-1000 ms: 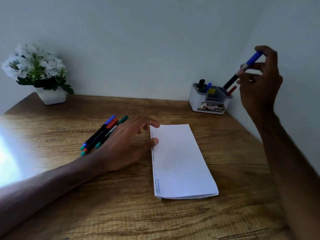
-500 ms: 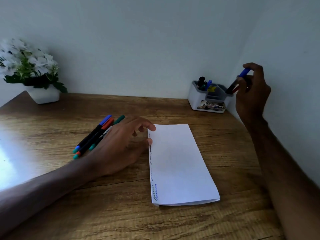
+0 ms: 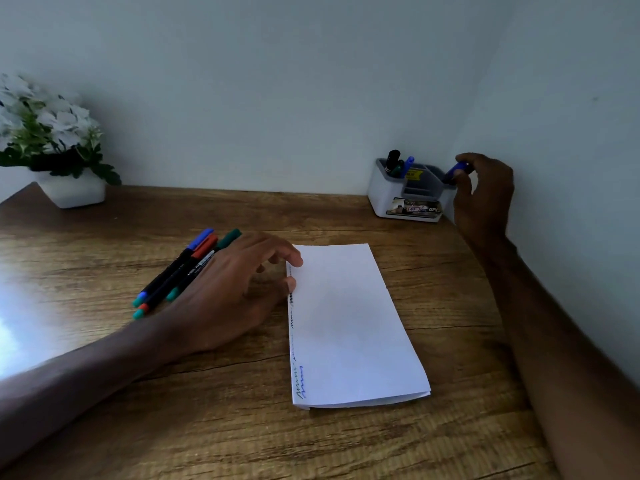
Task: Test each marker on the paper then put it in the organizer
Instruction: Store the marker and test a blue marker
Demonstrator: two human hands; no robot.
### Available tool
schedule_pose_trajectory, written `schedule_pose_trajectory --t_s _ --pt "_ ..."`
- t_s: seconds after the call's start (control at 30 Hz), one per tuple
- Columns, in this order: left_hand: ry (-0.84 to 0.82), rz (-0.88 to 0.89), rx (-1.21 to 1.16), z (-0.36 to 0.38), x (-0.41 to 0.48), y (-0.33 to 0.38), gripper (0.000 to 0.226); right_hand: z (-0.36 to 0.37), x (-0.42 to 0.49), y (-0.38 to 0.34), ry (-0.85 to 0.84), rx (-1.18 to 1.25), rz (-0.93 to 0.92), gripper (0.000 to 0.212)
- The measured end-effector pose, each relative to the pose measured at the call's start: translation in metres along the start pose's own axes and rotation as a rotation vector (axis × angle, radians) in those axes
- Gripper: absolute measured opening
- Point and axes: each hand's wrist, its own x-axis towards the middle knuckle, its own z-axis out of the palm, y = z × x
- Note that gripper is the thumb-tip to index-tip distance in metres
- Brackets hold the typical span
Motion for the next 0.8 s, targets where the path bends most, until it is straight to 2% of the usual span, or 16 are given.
schedule_pose_trajectory --t_s 0.2,0.4,0.53,0.63,0.7,0.8 --pt "0.000 -0.002 0.009 0.000 0.000 0.000 0.030 0.000 -0.003 0.005 -0.056 -0.021 -0.003 0.033" --pt "0.010 0.000 0.009 0.000 0.000 0.000 0.031 -0.010 -0.005 -0.018 0.005 -0.001 -0.035 0.042" --pt "0.034 0.012 -0.006 0.000 -0.002 0.000 0.029 -0.016 -0.011 -0.048 0.022 0.020 -0.130 0.035" --pt "0.062 0.019 -0.024 -0.001 -0.003 0.001 0.026 -0.019 -0.022 -0.093 0.002 0.122 -0.225 0.029" --pt "0.067 0.020 -0.019 -0.002 -0.004 0.002 0.025 -0.018 -0.033 -0.127 -0.046 0.212 -0.286 0.024" --pt "0.079 0.019 0.021 -0.004 -0.005 0.003 0.022 -0.014 -0.054 -0.170 -0.298 0.337 -0.336 0.019"
